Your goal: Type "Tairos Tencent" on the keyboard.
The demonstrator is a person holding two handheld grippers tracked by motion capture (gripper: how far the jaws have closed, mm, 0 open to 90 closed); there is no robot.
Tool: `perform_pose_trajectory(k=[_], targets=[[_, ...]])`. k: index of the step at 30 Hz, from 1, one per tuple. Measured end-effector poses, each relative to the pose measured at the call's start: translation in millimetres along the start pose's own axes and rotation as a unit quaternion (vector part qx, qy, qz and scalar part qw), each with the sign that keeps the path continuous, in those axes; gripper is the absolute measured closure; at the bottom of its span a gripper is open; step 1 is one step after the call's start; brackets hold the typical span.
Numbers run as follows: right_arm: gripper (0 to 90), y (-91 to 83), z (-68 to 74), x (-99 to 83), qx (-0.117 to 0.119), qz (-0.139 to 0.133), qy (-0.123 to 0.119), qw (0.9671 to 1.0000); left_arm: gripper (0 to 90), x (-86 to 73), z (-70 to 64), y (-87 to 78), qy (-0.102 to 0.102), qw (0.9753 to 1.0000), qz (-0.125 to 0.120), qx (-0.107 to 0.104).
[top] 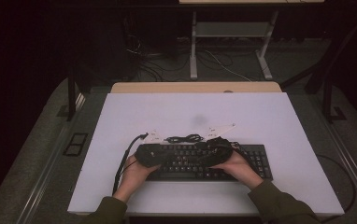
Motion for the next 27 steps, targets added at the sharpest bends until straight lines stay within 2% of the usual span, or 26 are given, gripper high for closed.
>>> perform_pose_trajectory(k=[2, 3, 4, 9, 11, 14, 21, 22, 23, 27], targets=[[31.1, -0.5, 0.0, 0.2, -0.001, 0.0, 0.0, 1.0, 88.7, -0.1, -1.0, 1.6, 0.005, 1.0, 0.003, -0.002], [31.0, -0.8, 0.1, 0.2, -0.001, -0.001, 0.0, 1.0, 88.7, 0.1, -2.6, 2.5, -0.001, 1.0, -0.001, 0.001], [30.8, -1.0, 0.0, 0.2, 0.0, -0.001, 0.0, 1.0, 88.7, 0.5, -2.5, 2.2, 0.004, 1.0, 0.004, 0.001], [30.3, -2.4, -0.9, 0.2, -0.003, -0.002, 0.003, 1.0, 88.7, 0.2, -2.8, 2.8, 0.0, 1.0, 0.005, 0.0], [30.1, -2.9, -1.4, 0.2, -0.002, -0.005, 0.004, 1.0, 88.7, -0.5, -2.8, 3.5, 0.008, 0.9999, 0.015, -0.002], [29.9, -3.2, -2.1, 0.1, -0.004, -0.007, 0.007, 0.9999, 88.7, -0.2, -2.9, 3.2, 0.011, 0.9998, 0.018, -0.002], [29.3, -3.4, -2.7, 0.3, -0.006, -0.012, 0.005, 0.9999, 88.7, -0.1, -3.0, 1.7, 0.01, 0.9998, 0.017, -0.002], [29.3, -3.8, -2.5, 0.5, -0.008, -0.012, 0.004, 0.9999, 88.7, 0.0, -3.9, 2.0, 0.002, 1.0, 0.009, -0.001], [29.3, -4.2, -2.2, 0.7, -0.008, -0.012, 0.006, 0.9999, 88.7, 0.9, -2.3, 0.2, 0.009, 0.9999, 0.012, -0.005], [28.8, -5.9, -2.7, 1.8, -0.007, -0.021, 0.009, 0.9997, 88.5, 1.3, -2.6, -1.4, 0.008, 0.9999, 0.007, -0.004]])
Point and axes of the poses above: each handheld gripper's, and its own axes: y roughly forward along the jaws, x roughly out of its top, z roughly to its left, the point moved 1 cm from there along y, roughly forward along the jaws, and after that the axes turned 7 degrees about -z, right-handed, at the moved point
